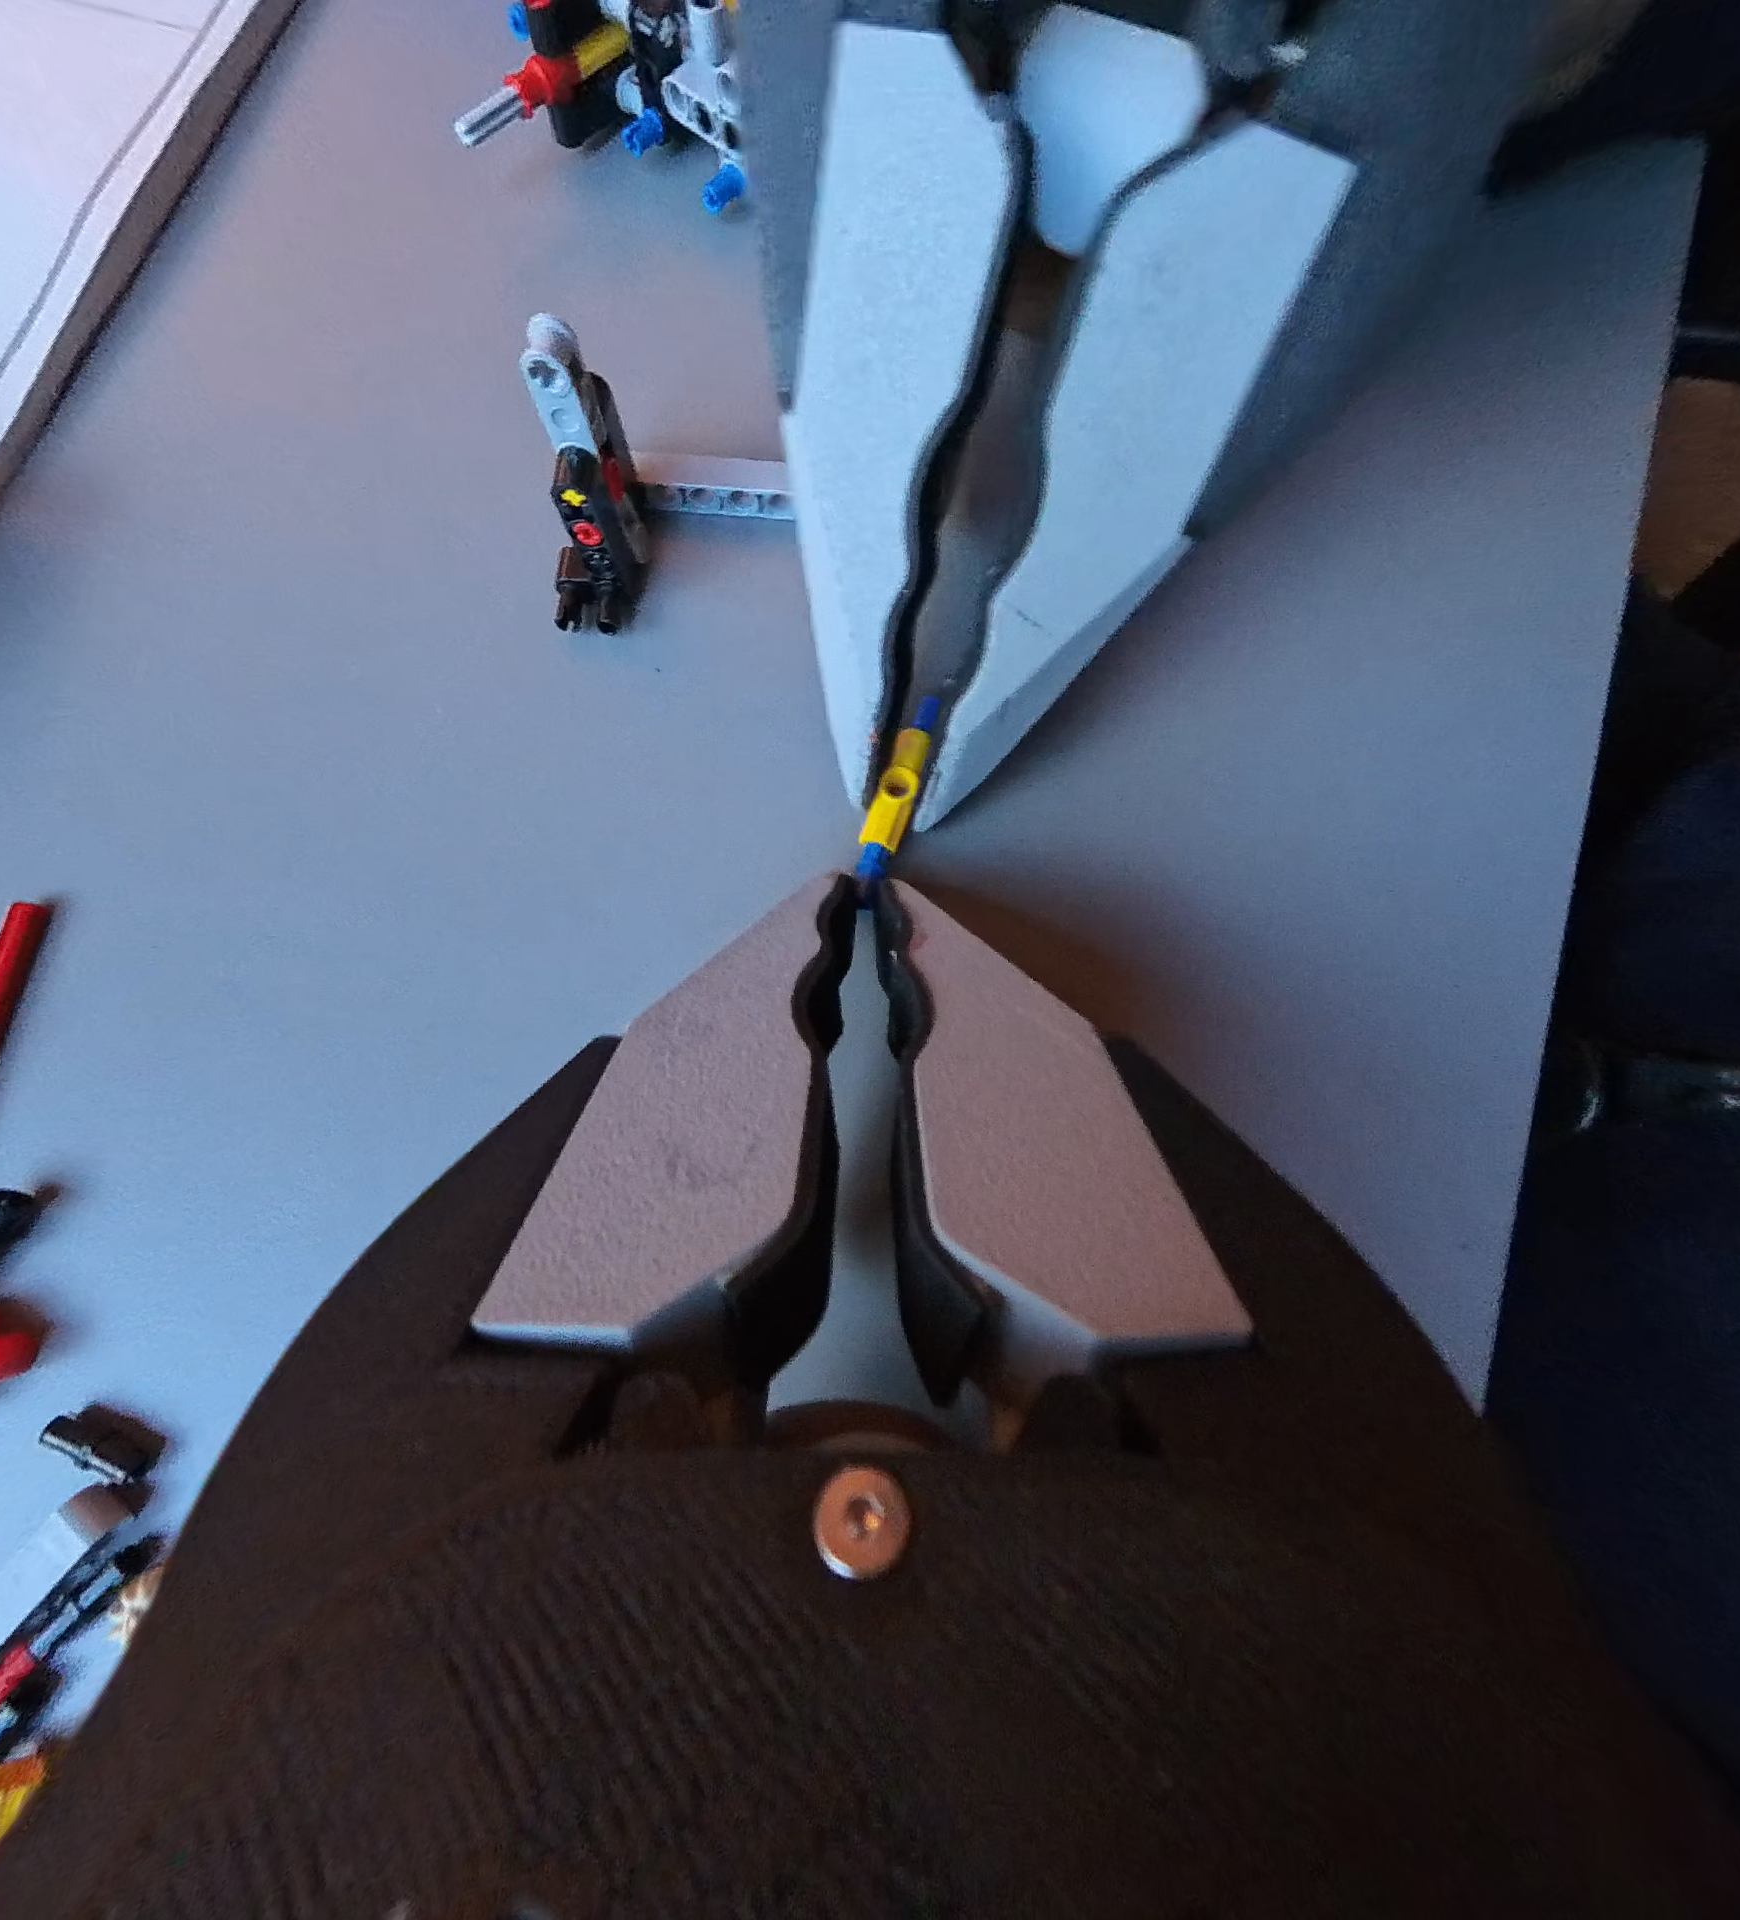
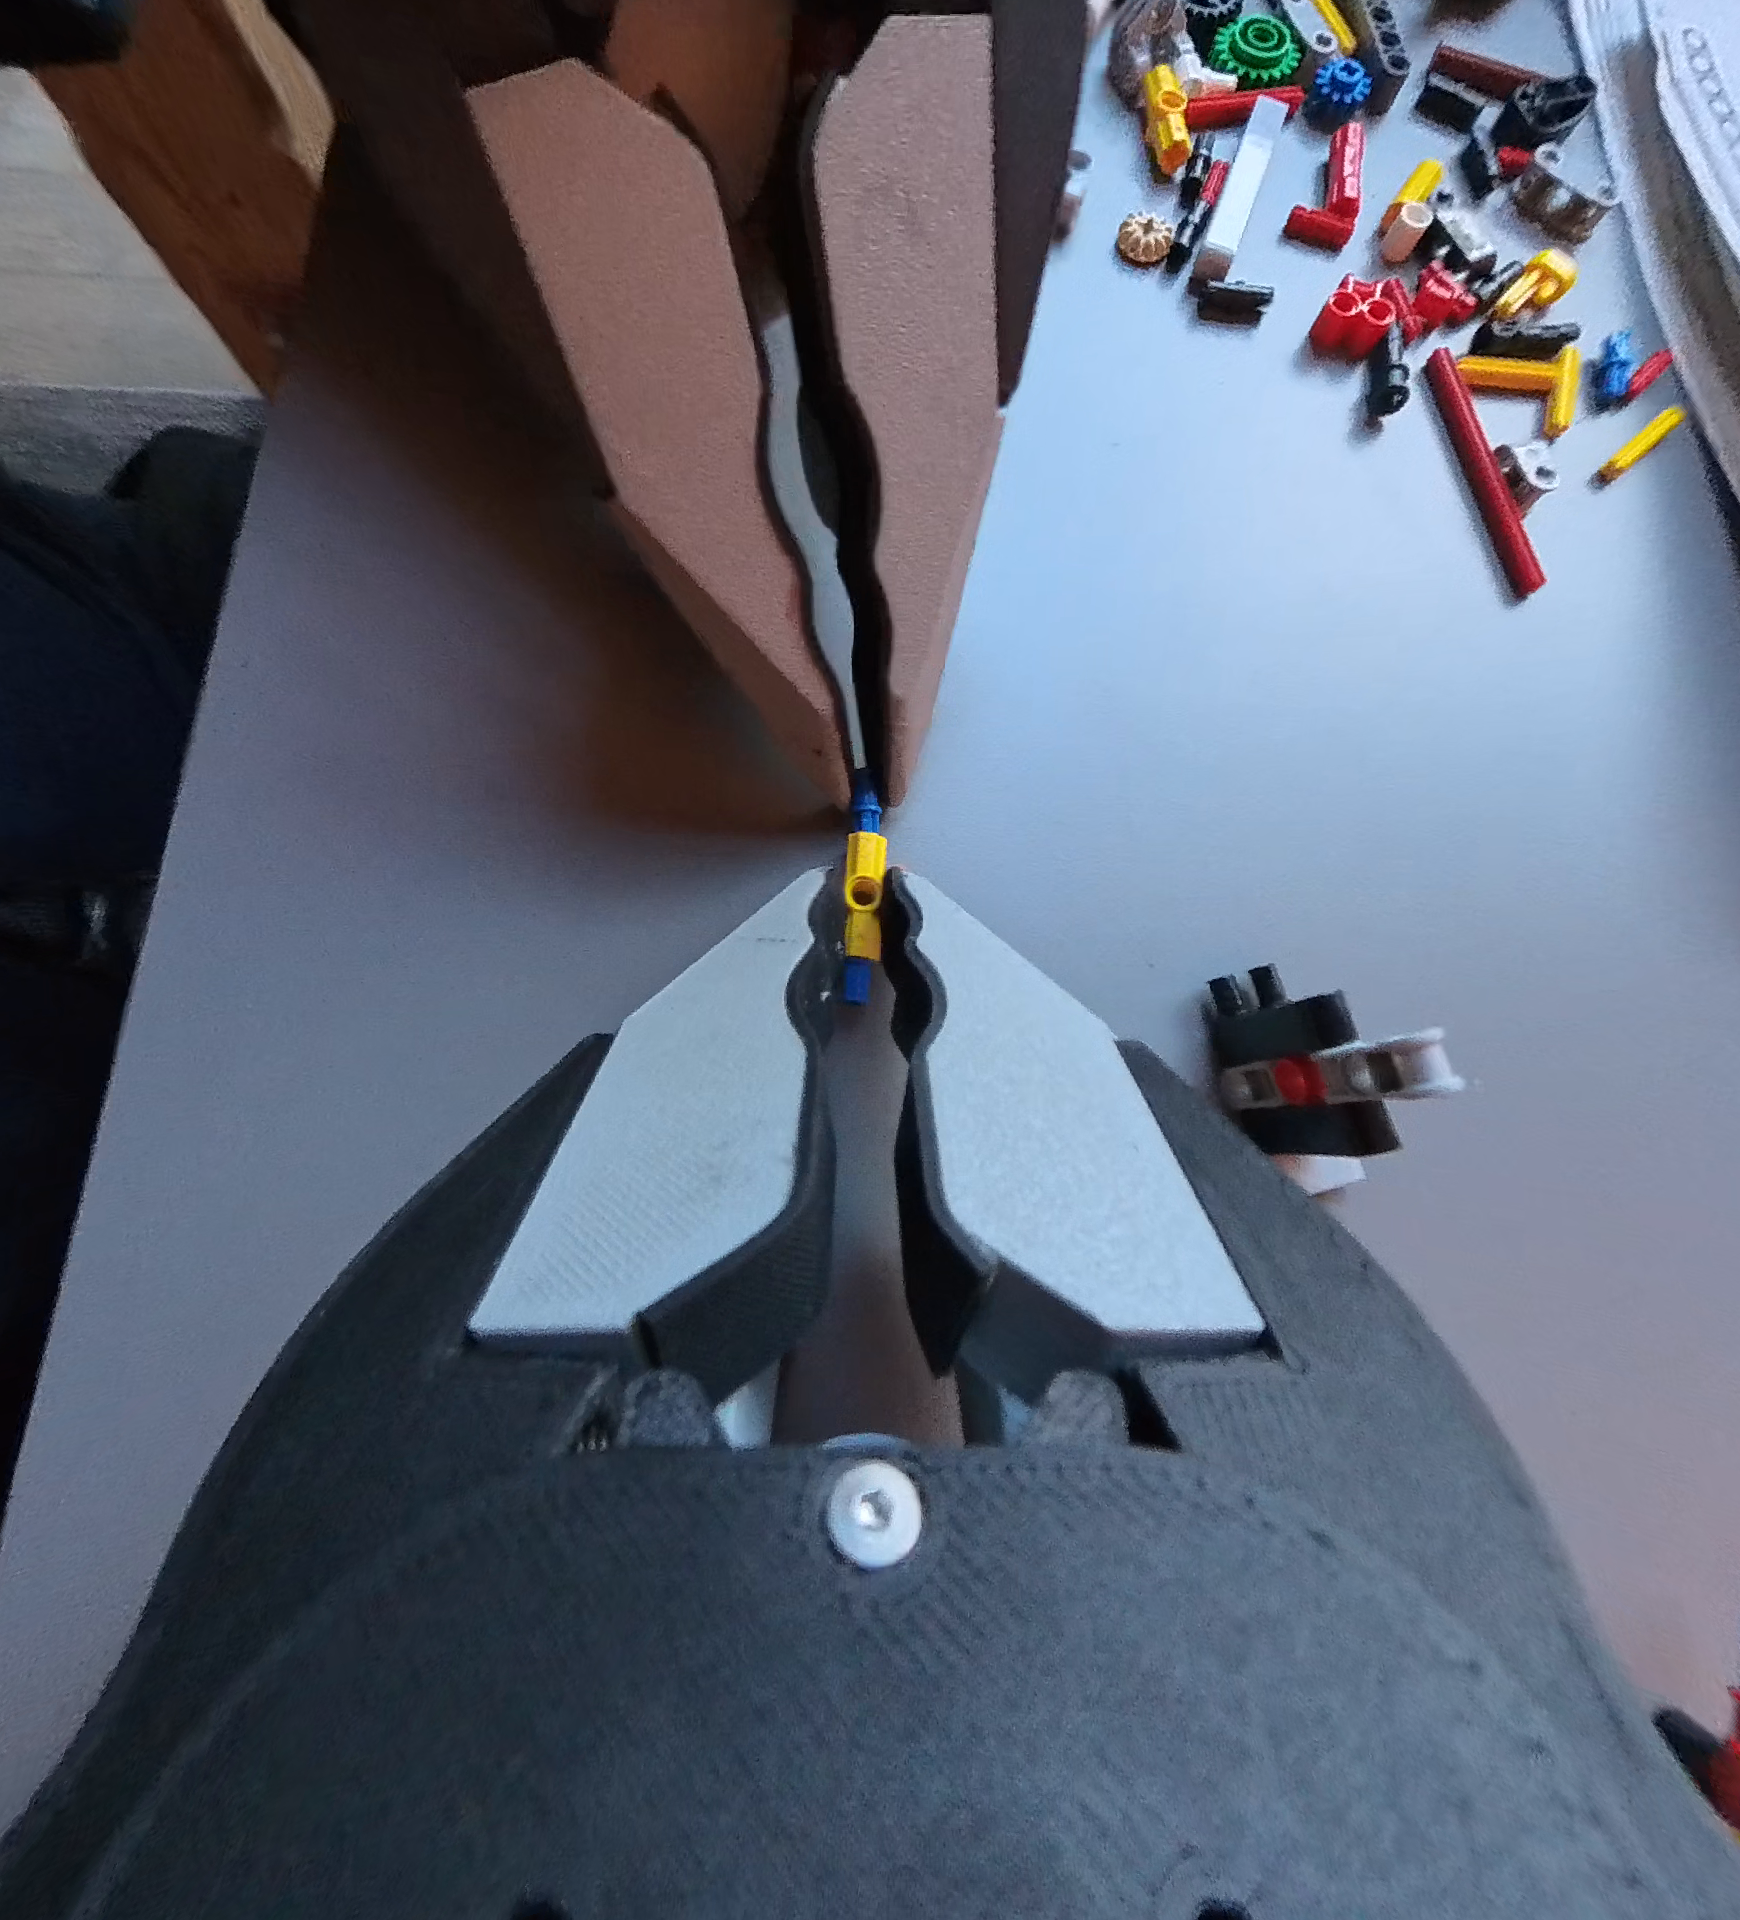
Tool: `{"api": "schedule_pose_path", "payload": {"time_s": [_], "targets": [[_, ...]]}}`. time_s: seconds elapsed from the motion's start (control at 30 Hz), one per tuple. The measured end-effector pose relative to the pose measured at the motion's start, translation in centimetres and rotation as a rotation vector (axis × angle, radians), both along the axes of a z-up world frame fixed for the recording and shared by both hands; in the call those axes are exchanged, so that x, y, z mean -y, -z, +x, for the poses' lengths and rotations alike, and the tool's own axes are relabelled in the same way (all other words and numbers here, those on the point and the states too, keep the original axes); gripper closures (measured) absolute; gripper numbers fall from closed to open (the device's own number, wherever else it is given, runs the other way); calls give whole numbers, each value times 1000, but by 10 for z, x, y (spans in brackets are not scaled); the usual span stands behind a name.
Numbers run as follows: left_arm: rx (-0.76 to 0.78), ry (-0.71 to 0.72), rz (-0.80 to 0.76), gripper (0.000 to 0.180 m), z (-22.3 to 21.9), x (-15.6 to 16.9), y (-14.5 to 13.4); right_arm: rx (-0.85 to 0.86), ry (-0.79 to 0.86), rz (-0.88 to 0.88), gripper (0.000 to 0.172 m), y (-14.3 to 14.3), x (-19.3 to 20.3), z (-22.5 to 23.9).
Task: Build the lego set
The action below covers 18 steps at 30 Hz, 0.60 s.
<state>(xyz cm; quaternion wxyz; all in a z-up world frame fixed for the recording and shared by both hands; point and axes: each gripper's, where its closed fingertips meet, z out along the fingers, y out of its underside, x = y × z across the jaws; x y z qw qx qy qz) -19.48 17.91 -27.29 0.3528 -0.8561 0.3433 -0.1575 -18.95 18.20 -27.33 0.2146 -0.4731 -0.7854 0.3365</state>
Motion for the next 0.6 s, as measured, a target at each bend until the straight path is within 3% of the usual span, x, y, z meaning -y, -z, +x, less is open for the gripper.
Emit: {"api": "schedule_pose_path", "payload": {"time_s": [0.07,0.17,0.33,0.47,0.6], "targets": [[19,49,-17,180,4,3,0,43,-27,-85,167,0,0,0],[16,121,-17,179,7,4,0,21,-125,-37,167,0,0,0],[22,54,-21,180,1,-4,0,-39,-60,77,167,0,-1,-2],[-6,70,2,180,4,-3,0,0,-98,4,167,0,-1,-3],[22,228,-26,180,9,6,0,-5,-178,5,167,0,7,2]]}}
